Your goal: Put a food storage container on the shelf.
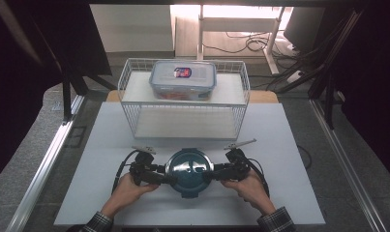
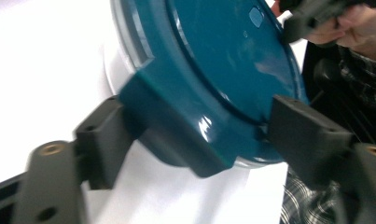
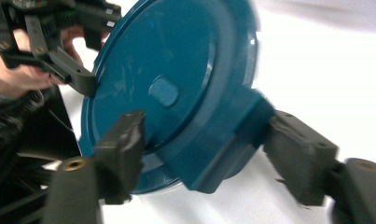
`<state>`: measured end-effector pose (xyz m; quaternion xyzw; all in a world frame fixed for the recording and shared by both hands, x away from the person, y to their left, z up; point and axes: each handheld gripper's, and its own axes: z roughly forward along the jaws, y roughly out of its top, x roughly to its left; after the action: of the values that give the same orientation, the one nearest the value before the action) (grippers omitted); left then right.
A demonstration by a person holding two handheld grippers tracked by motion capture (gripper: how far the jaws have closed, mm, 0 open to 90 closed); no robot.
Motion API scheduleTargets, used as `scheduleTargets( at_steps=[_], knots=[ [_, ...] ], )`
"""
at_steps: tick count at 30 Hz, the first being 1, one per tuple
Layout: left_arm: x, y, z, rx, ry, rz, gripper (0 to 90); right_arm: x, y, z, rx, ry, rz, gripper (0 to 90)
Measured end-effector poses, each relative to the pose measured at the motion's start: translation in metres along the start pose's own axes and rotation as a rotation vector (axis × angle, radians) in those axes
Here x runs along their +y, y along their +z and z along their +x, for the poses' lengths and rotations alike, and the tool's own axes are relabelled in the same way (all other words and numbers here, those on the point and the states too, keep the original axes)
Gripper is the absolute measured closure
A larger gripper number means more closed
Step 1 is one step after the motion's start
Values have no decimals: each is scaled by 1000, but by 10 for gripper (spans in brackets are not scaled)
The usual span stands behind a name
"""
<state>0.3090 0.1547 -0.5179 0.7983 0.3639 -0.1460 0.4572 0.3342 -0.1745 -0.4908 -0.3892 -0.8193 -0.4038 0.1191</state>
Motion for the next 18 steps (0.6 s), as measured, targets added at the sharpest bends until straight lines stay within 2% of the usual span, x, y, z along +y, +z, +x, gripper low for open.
scheduleTargets(
  at_steps=[3, 5, 9, 12, 14, 16, 18],
  knots=[
    [-5, -5, -2, -23, -13, -24, 348, -4, -5, 1, 10, 22, -15, 370],
    [-8, -9, -2, -46, -32, -46, 413, -5, -8, 3, 4, 16, -14, 388],
    [-12, -12, -5, -70, -47, -80, 476, -10, -13, 8, 2, 8, -17, 414],
    [-12, -12, -6, -74, -36, -79, 492, -13, -16, 9, 6, -2, -23, 422],
    [-13, -12, -3, -83, -58, -84, 494, -16, -16, 8, 9, 1, -23, 425],
    [-15, -12, 1, -99, -78, -91, 494, -19, -17, 6, -7, -6, -15, 429],
    [-14, -12, 1, -99, -71, -88, 496, -21, -18, 4, 22, 16, -32, 455]
  ],
)
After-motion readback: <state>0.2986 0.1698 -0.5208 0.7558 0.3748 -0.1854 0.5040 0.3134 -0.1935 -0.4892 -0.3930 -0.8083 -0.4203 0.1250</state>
